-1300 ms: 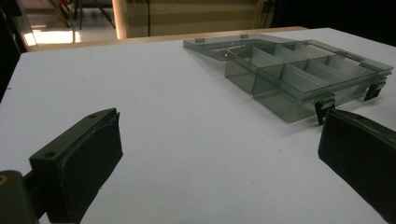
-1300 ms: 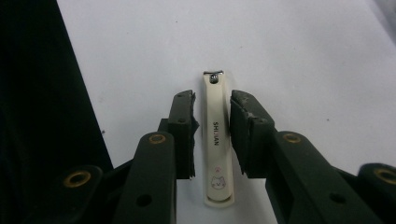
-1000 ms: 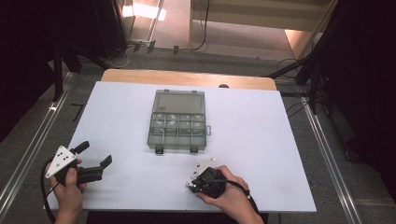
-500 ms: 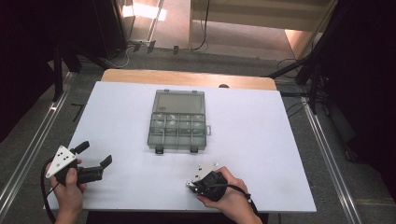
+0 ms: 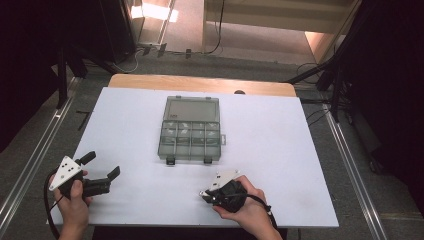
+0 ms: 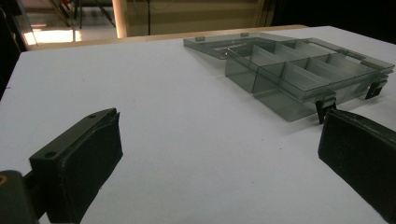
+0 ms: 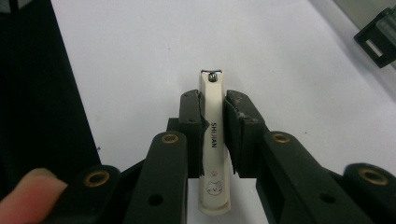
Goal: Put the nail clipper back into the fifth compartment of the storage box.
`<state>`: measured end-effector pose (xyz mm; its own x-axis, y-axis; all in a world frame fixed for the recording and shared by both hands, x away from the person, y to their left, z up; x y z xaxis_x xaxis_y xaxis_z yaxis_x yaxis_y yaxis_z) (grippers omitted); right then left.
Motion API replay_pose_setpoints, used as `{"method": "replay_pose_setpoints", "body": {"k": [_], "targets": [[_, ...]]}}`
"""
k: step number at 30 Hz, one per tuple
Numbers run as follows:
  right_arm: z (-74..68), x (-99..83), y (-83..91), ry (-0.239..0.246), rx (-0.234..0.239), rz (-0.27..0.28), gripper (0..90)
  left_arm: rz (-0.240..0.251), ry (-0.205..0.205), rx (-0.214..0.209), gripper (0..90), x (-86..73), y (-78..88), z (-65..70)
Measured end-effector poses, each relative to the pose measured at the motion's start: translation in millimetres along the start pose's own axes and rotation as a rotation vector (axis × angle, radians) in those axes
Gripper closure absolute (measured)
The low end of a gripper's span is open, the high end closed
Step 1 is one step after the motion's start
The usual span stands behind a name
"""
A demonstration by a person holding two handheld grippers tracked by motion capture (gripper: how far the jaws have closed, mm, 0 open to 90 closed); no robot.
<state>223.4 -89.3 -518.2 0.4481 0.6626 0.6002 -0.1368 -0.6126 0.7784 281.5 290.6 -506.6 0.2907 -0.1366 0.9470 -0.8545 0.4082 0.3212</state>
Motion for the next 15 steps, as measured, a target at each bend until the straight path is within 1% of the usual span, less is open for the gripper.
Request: {"method": "replay_pose_setpoints", "body": {"k": [8,15], "targets": [[2.8,3.8,5.9,-0.01,0.003,0.039,79.1,-0.001,-0.003,0.0,0.0,-0.1,-0.1,0.1],[4.8,8.8,8.6,-0.015,0.008,0.056,79.1,-0.001,-0.002,0.002,0.0,-0.1,0.0,0.1]]}}
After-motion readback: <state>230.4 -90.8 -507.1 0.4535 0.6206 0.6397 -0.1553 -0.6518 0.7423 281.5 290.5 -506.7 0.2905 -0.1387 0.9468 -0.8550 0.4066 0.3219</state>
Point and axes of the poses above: each handheld gripper's, and its own axes: y roughly backward along the jaws, x roughly out of its top, z roughly to its right, the point moved 4 cm from there along -y, roughly forward along the jaws, and after that the axes turned 8 degrees about x, right-handed, at the moved point
